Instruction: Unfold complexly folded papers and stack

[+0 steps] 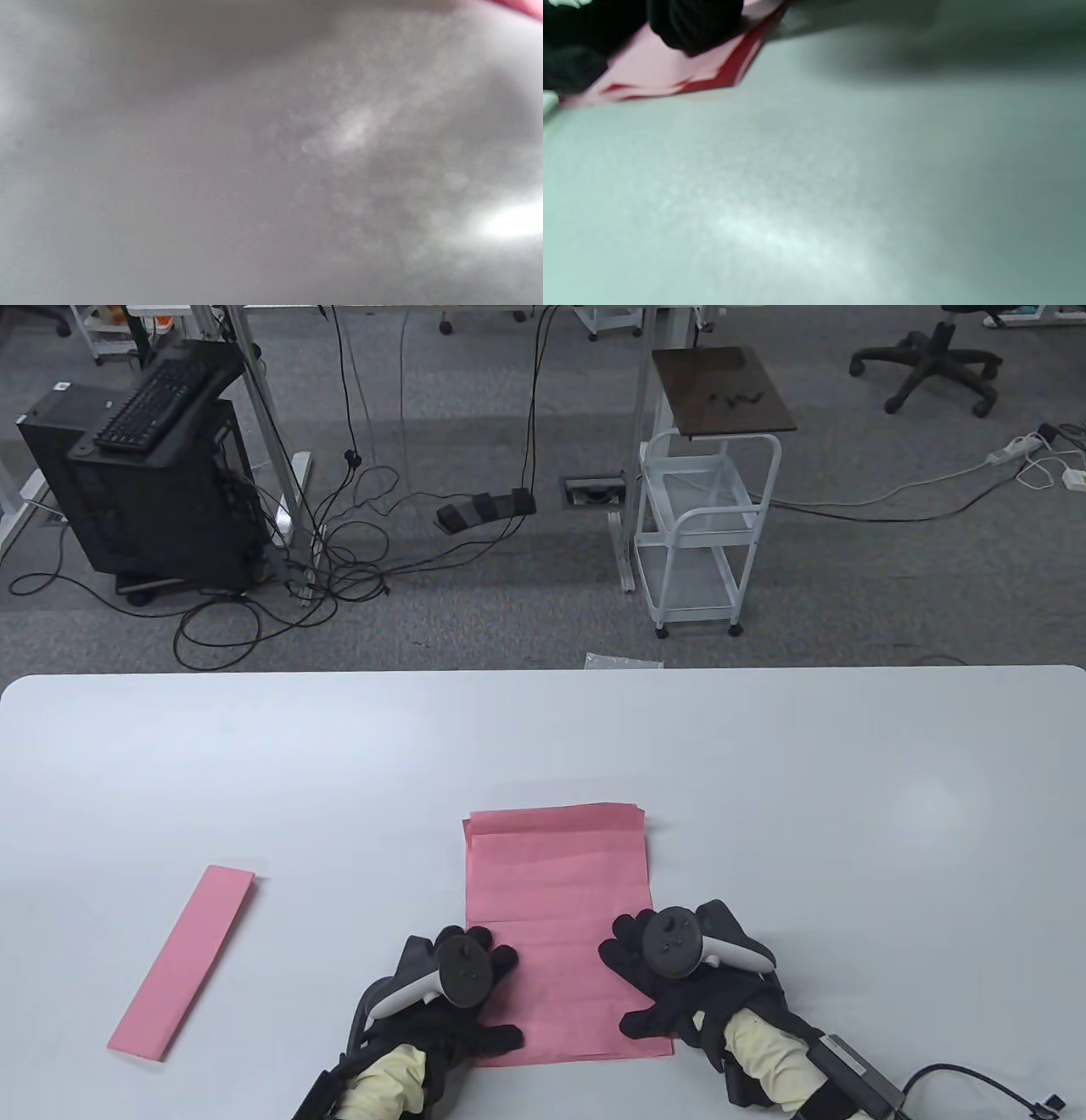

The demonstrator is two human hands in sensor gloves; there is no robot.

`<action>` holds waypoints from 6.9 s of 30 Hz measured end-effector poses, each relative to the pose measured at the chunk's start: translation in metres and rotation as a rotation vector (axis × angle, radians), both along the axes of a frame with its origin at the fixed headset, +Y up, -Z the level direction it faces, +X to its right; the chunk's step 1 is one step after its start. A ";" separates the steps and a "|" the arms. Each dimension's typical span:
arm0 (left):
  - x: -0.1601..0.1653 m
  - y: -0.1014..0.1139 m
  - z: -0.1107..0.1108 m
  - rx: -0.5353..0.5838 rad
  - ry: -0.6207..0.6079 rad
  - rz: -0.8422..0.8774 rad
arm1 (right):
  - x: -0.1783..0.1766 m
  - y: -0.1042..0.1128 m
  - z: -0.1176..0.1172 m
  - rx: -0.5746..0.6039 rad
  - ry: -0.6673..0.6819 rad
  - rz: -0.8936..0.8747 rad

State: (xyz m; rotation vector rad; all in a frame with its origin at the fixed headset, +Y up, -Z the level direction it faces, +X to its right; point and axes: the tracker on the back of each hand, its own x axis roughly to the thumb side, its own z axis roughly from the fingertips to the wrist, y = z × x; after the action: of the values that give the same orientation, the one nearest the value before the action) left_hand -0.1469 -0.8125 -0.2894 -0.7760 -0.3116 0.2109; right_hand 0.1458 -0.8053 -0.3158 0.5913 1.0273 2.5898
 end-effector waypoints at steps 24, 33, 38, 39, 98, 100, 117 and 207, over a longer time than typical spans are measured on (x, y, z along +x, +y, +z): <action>-0.008 0.019 0.009 0.068 -0.047 -0.160 | 0.001 0.001 0.002 -0.003 -0.022 -0.014; 0.000 0.032 0.005 0.114 -0.084 -0.202 | 0.001 0.000 0.002 -0.009 -0.025 -0.020; 0.055 0.028 -0.006 0.081 -0.252 -0.087 | 0.001 0.000 0.002 -0.015 -0.031 -0.031; 0.063 0.025 -0.008 0.070 -0.282 -0.103 | 0.001 0.000 0.002 -0.016 -0.031 -0.032; 0.033 0.024 -0.155 0.114 0.197 0.030 | 0.001 -0.002 0.002 -0.028 -0.023 -0.034; 0.025 0.036 -0.148 0.180 0.164 0.019 | 0.001 -0.002 0.002 -0.031 -0.026 -0.040; -0.166 0.100 -0.062 0.277 0.554 -0.026 | 0.004 0.064 0.028 0.197 -0.133 -0.253; -0.064 0.088 -0.014 0.295 0.581 0.832 | 0.016 0.087 0.003 0.360 -0.512 -1.075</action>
State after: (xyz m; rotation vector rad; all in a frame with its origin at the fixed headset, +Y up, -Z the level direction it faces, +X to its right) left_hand -0.2109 -0.7245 -0.3035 -0.2303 -0.0892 1.1248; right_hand 0.1616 -0.7183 -0.3128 0.3575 -0.0007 1.7612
